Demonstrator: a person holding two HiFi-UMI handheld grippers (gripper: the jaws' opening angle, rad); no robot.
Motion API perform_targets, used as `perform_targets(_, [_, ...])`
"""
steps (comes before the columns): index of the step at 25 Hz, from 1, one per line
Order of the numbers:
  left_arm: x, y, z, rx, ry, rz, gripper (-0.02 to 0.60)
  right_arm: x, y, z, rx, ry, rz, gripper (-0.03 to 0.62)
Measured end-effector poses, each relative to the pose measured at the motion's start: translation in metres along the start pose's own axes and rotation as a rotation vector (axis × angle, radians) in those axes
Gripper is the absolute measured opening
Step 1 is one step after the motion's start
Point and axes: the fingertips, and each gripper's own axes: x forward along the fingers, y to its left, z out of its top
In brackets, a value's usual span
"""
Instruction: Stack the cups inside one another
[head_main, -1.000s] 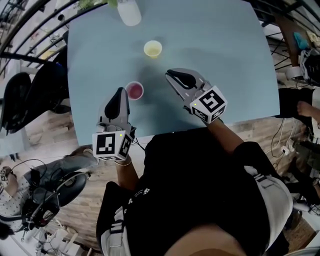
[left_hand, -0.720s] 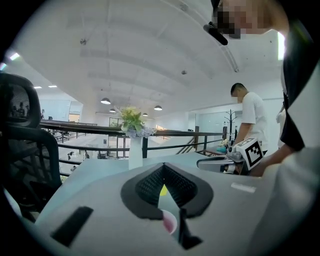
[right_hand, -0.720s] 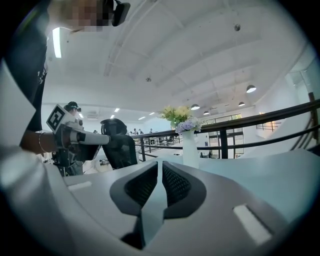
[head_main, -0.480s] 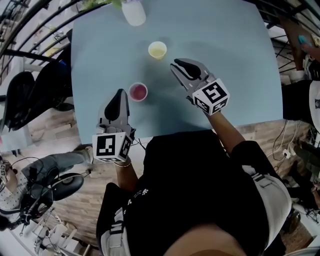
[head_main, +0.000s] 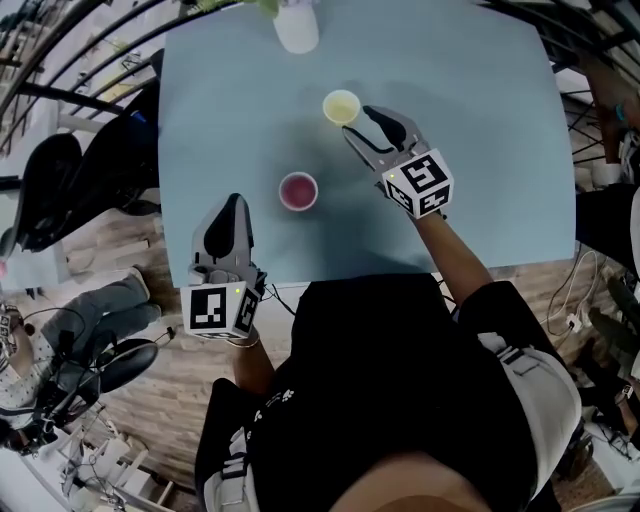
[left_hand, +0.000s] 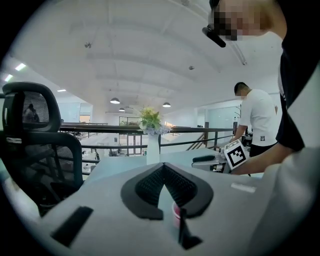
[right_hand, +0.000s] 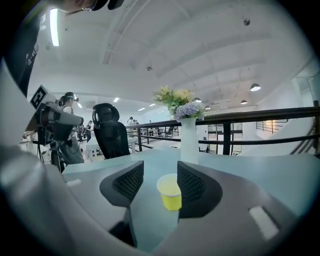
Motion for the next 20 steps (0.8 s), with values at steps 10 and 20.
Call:
perform_targets(10, [0.004, 0.023, -0.008, -0.036, 0.009, -0.014, -0.009, 0.037, -0.014, -0.027, -0.007, 0.084, -0.04, 0.322])
perform_targets(20, [0.009, 0.037, -0.014, -0.053, 0.023, -0.01, -0.009, 0.057, -0.021, -0.052, -0.044, 0.168, -0.052, 0.359])
